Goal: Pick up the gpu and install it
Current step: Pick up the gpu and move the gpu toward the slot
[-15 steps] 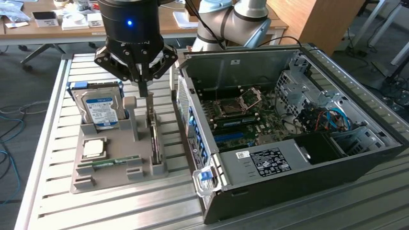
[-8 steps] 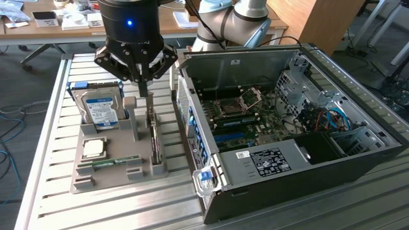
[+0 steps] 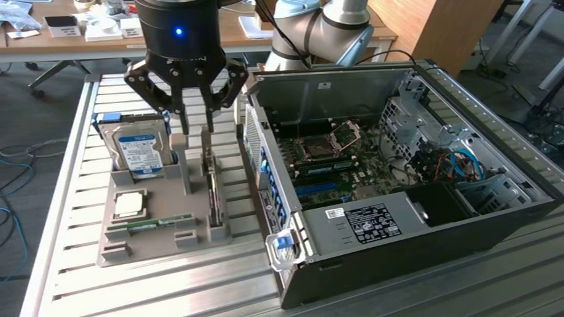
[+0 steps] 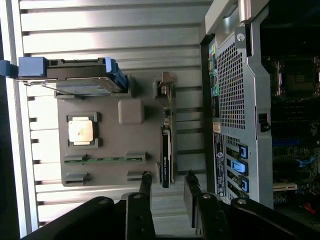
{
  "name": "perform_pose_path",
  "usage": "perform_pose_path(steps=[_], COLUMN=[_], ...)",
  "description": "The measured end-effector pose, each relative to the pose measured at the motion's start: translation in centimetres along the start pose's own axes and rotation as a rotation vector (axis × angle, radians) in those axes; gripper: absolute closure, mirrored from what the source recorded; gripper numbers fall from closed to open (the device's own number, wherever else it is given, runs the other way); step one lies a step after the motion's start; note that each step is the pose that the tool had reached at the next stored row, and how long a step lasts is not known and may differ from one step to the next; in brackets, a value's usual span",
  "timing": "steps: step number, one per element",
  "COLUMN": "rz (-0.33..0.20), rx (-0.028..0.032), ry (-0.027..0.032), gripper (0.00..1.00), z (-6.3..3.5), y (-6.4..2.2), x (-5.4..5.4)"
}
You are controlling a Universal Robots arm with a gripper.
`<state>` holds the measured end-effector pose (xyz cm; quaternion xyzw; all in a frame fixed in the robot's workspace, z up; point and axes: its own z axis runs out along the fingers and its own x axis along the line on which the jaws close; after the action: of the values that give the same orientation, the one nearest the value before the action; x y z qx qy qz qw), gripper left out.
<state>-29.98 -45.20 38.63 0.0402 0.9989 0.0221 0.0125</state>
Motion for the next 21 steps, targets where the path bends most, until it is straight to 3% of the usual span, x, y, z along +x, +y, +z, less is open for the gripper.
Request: perform_pose_path(steps=[2, 4, 5, 10, 21], rz=[0.0, 0.0, 0.0, 0.0, 0.0], rx=[0.0, 0.0, 0.0, -0.0001, 0.0002], ry=[0.0, 0.0, 0.0, -0.0001, 0.0002], gripper=[0.53, 0.53, 0.47, 0.47, 0.47], z=[0.0, 0.0, 0.0, 0.17, 1.74], y=[0.0, 0.0, 0.0, -0.01, -0.08], x=[0.0, 0.0, 0.0, 0.0, 0.0])
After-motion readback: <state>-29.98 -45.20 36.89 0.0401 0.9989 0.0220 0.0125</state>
